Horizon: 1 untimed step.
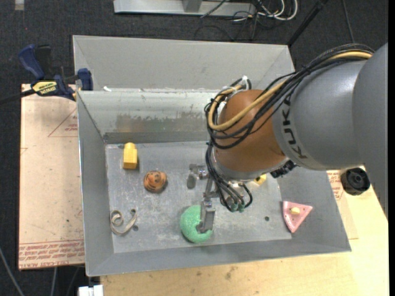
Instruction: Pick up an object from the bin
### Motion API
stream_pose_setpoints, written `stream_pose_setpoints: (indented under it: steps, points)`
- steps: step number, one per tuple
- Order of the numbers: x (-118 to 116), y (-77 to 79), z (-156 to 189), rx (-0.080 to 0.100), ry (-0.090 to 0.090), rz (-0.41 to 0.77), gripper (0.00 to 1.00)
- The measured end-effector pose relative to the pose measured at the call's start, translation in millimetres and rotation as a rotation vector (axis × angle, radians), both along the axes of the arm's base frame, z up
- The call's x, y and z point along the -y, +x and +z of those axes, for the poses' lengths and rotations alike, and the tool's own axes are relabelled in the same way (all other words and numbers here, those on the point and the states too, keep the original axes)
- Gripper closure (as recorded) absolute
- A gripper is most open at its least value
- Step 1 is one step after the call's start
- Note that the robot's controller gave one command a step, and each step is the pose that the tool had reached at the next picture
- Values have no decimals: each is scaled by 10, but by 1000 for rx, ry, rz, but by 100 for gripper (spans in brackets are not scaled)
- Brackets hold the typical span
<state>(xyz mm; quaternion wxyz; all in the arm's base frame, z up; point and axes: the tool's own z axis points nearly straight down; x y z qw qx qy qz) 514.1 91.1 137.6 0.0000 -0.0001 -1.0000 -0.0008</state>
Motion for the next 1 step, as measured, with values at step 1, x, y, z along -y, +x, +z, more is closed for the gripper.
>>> stream_pose_setpoints:
  steps: [1]
  points:
    - [55,-121,-445,7,0,144,0]
